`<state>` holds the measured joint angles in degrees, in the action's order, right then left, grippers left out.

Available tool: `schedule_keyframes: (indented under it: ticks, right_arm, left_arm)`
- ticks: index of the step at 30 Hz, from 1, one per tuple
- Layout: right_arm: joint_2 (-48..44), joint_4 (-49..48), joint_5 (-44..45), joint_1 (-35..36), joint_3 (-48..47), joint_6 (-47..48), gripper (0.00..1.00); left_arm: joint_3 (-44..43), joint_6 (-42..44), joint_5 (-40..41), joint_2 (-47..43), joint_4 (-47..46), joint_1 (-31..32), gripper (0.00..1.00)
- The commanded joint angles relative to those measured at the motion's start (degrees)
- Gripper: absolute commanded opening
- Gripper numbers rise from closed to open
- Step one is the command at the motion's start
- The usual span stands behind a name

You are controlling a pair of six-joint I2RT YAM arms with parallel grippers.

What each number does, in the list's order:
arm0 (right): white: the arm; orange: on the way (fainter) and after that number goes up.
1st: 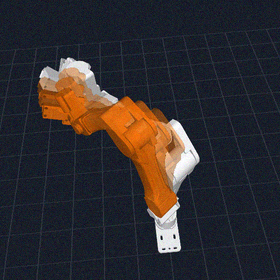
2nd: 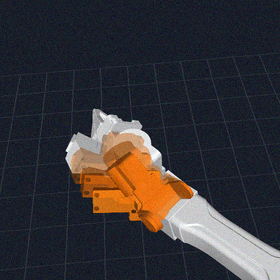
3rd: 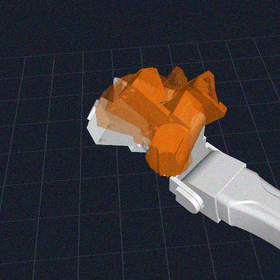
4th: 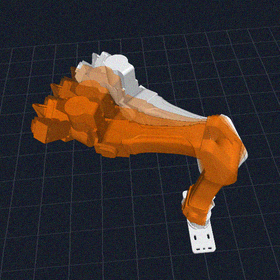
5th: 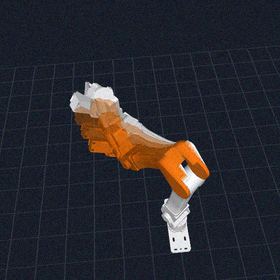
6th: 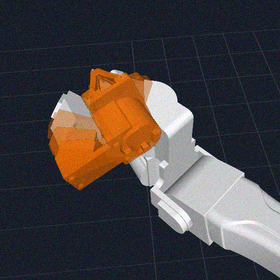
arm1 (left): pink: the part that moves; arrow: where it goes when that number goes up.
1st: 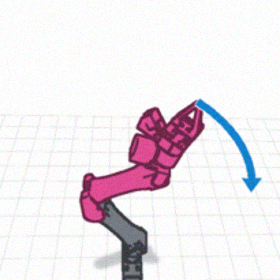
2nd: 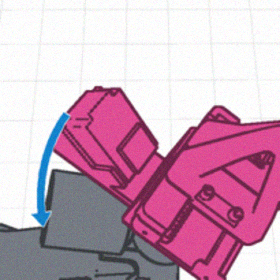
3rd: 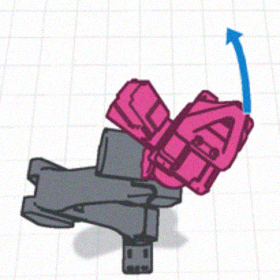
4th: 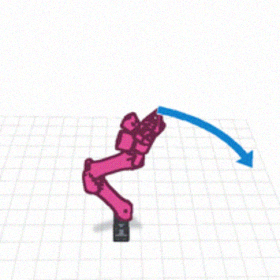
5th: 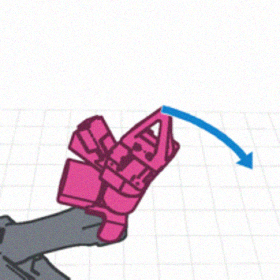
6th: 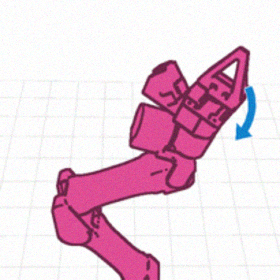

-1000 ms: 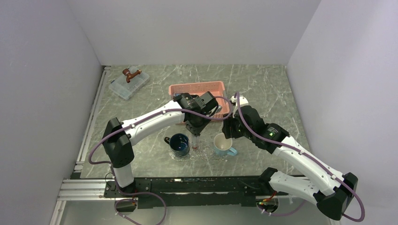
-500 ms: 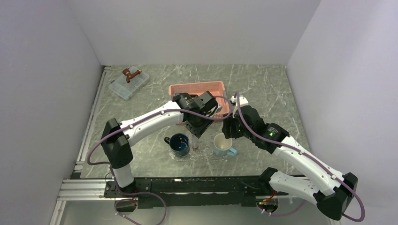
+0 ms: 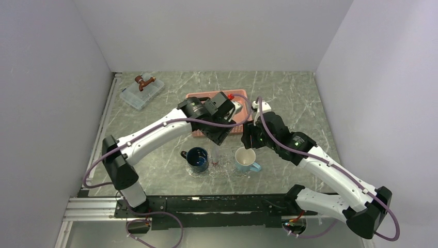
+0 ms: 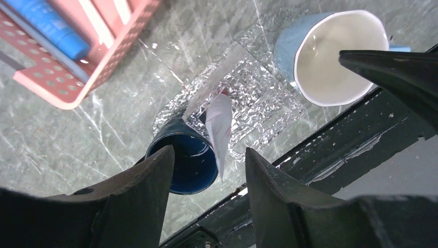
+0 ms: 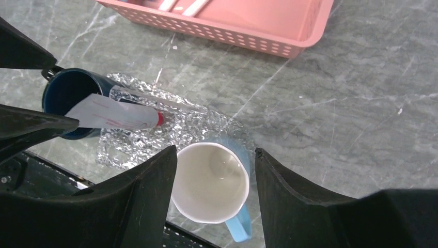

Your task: Prepare toiletry sets of a toothbrush and toothpaste on the tray

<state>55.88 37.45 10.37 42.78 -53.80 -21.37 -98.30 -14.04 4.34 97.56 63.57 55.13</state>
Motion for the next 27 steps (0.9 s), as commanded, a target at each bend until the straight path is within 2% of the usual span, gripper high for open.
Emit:
schedule_keyframes:
  ticks: [1, 11, 14, 15, 21, 23, 27]
  right_arm:
    - [1.7, -3.8, -0.6, -0.2, -3.9, -0.2, 0.60]
    - [10.2, -7.6, -2.0, -0.4, -10.5, -0.9, 0.61]
    - [13.5, -7.0, -1.2, -0.5, -14.7, -1.0, 0.61]
    - [14.1, -7.2, -1.0, -0.6, -15.4, -1.0, 0.61]
    - [15.0, -7.2, -0.2, -1.4, -17.1, -1.2, 0.62]
    - [14.7, -6.6, -0.1, -1.6, -17.2, -0.9, 0.62]
    - [12.9, -4.8, 1.0, -2.1, -16.6, -0.5, 0.62]
  left_arm:
    - [-1.5, -0.1, 3.3, -6.9, -2.6, -1.5, 0.60]
    - [4.5, -2.0, 3.1, -16.5, -8.1, -7.4, 0.72]
    - [6.3, -2.7, -1.2, -17.6, -10.2, -11.6, 0.76]
    - [6.3, -2.9, -3.4, -17.3, -10.8, -13.4, 0.77]
    - [1.6, -2.1, -3.8, -10.7, -10.9, -19.0, 0.83]
    - [0.0, -2.3, -3.8, -7.8, -11.1, -20.0, 0.97]
    - [-2.5, -2.9, -5.2, -2.3, -12.2, -21.8, 0.99]
